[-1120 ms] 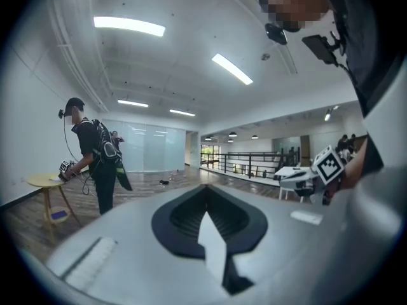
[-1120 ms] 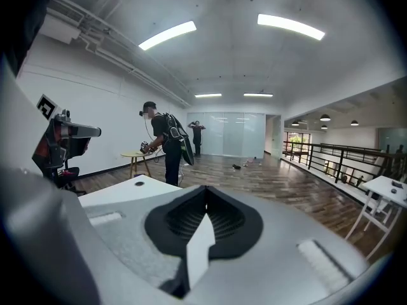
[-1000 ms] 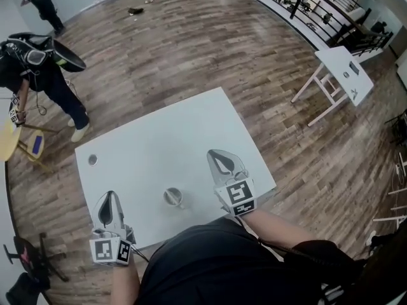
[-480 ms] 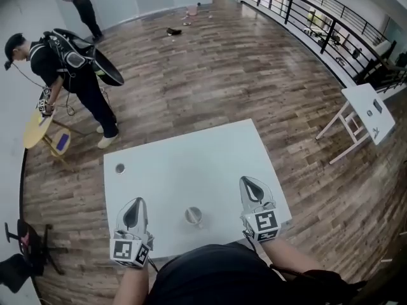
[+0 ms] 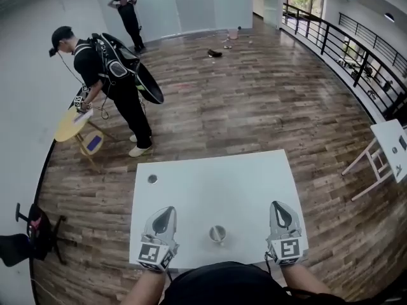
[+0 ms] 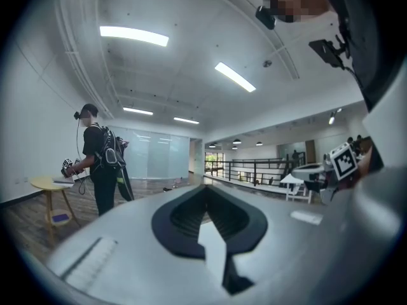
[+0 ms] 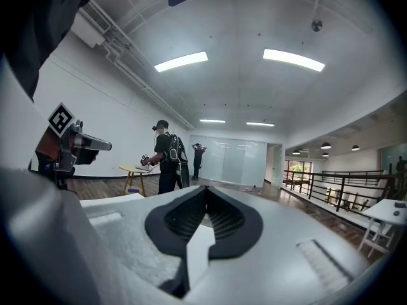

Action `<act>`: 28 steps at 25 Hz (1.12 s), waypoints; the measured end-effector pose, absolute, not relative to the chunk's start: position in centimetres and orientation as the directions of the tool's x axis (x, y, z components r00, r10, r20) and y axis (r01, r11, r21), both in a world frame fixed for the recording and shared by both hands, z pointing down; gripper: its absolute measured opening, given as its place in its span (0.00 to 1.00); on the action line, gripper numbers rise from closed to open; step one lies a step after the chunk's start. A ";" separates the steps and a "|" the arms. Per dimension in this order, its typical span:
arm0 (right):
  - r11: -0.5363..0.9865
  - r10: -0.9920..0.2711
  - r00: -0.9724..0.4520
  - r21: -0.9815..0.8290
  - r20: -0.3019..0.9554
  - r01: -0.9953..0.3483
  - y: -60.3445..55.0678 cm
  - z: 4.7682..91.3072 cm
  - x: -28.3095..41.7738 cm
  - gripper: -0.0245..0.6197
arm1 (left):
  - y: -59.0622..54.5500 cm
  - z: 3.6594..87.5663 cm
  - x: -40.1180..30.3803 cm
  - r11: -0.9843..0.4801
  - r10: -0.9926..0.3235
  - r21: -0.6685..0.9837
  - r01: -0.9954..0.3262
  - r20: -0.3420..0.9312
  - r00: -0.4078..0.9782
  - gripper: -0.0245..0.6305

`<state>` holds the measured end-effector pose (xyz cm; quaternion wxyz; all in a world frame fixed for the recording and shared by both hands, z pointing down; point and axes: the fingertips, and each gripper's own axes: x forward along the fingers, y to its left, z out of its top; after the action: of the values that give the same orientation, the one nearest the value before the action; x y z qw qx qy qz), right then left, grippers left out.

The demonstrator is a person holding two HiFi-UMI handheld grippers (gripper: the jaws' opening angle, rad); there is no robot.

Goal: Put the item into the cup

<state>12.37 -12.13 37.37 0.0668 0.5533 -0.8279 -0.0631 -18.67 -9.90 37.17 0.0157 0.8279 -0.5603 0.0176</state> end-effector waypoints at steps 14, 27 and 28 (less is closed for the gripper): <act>0.381 -0.924 -0.381 0.129 0.020 -0.916 -12.3 37.9 14.5 0.04 | -10.2 35.6 -16.9 -0.393 -0.920 -0.045 -0.919 0.015 0.393 0.04; 0.389 -0.921 -0.390 0.103 0.014 -0.915 -12.7 38.0 12.6 0.04 | -8.8 36.4 -19.9 -0.364 -0.931 -0.061 -0.929 0.046 0.362 0.04; 0.389 -0.921 -0.389 0.098 0.013 -0.916 -12.9 37.9 12.4 0.04 | -8.8 36.2 -20.0 -0.366 -0.931 -0.071 -0.928 0.048 0.363 0.04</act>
<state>12.36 -12.87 37.85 0.0327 0.5516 -0.8326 -0.0372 -19.98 -8.75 36.23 -0.0158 0.8254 -0.5630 0.0397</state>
